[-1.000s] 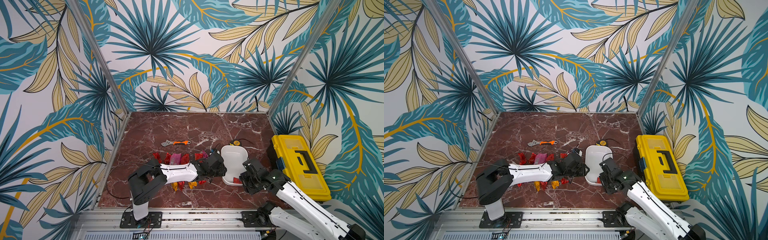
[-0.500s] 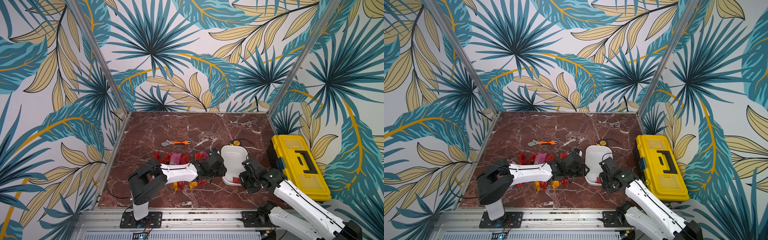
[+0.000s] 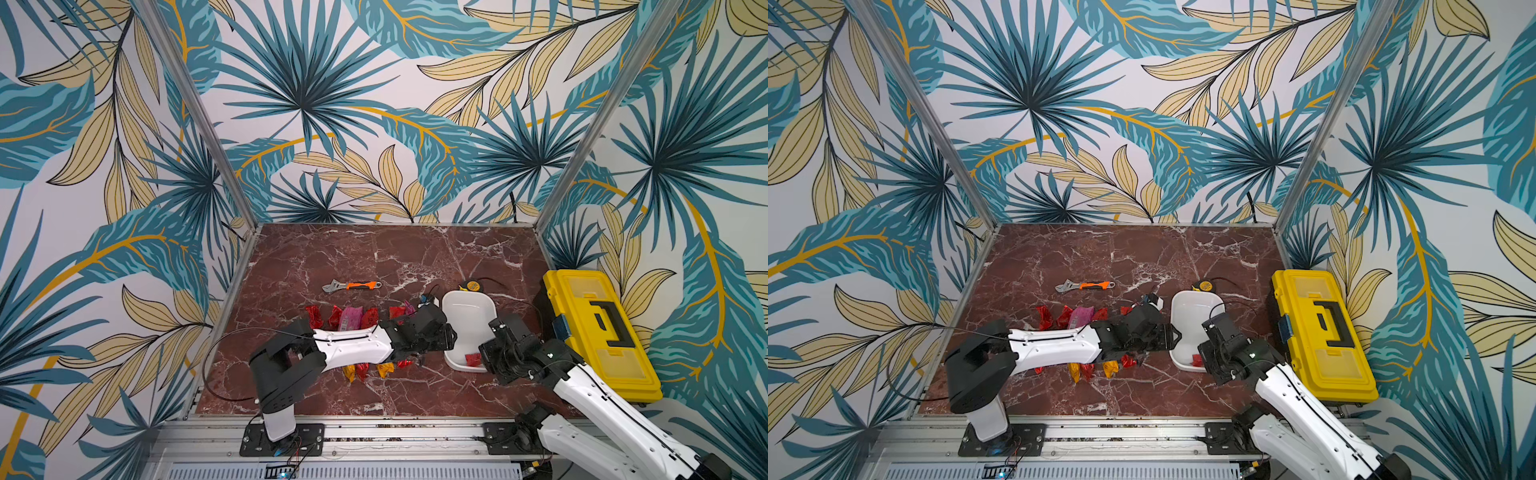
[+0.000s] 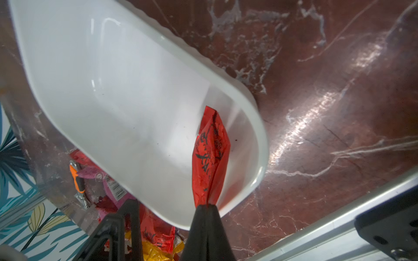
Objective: Take the tea bags out of the storage box
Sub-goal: Pick up the tea bag from the storage box, then place the tea bag at the center of the board.
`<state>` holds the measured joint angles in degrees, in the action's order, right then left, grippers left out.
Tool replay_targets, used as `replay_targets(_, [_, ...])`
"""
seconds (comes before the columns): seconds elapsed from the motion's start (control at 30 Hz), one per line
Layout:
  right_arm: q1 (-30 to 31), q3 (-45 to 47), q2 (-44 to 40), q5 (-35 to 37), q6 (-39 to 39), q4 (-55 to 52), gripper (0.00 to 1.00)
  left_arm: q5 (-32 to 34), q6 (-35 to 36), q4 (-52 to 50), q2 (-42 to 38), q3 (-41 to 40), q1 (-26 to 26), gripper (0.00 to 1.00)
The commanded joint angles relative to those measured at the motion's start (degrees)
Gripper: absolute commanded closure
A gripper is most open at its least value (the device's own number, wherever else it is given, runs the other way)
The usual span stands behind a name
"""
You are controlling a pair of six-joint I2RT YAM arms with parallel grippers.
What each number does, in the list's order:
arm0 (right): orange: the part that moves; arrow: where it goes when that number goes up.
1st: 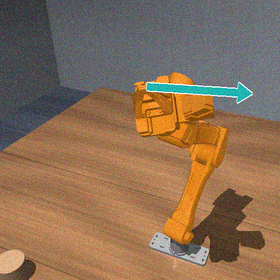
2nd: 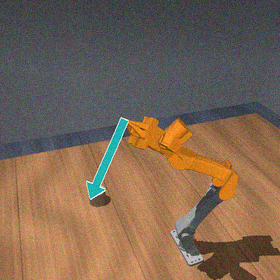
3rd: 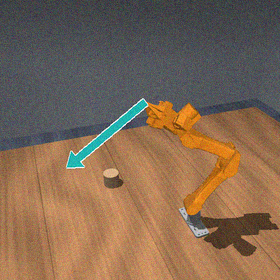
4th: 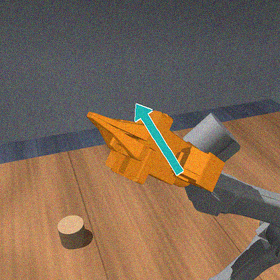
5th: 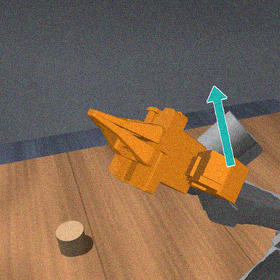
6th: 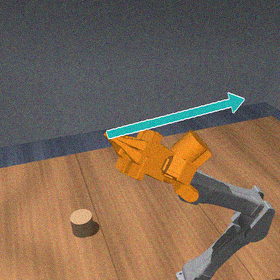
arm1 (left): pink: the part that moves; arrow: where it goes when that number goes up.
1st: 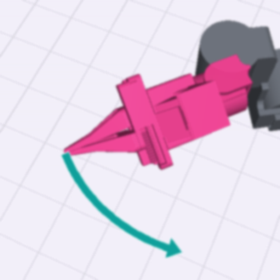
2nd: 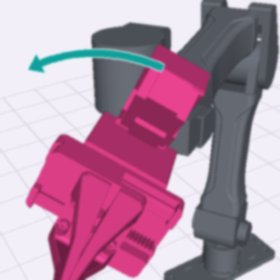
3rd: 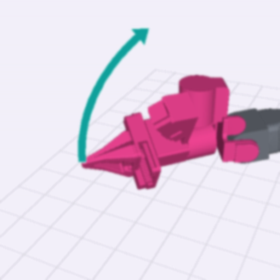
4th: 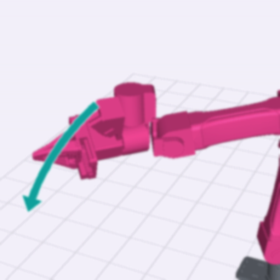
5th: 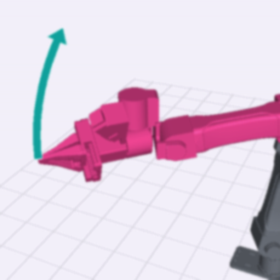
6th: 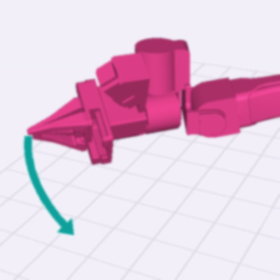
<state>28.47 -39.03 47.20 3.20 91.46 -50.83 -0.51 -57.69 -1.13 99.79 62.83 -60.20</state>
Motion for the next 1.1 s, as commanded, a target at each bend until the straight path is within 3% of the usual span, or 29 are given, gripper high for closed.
replay_targets(0.0, [-0.17,-3.71,-0.94,1.8,-8.41,-0.44,1.0,3.36,1.29,1.13,-7.47,-0.96,-0.05,0.35])
replay_targets(0.2, [-0.19,-9.55,-0.32,0.14,-21.93,0.29,1.0,10.78,0.16,1.71,-17.72,-6.97,1.48,0.33])
replay_targets(0.4, [-0.11,-13.89,3.42,-9.13,-33.91,2.97,1.0,19.83,-3.8,-1.94,-29.27,-13.9,4.46,0.35])
replay_targets(0.67, [4.2,-13.62,10.34,-14.97,-33.4,8.69,1.0,29.69,-7.1,-12.11,-41.61,-19.53,7.6,0.36])
replay_targets(1.07, [11.9,-9.95,22.35,-11.93,-26.16,21.6,1.0,32.26,-11.74,-19.1,-48.46,-24.16,9.03,0.36])
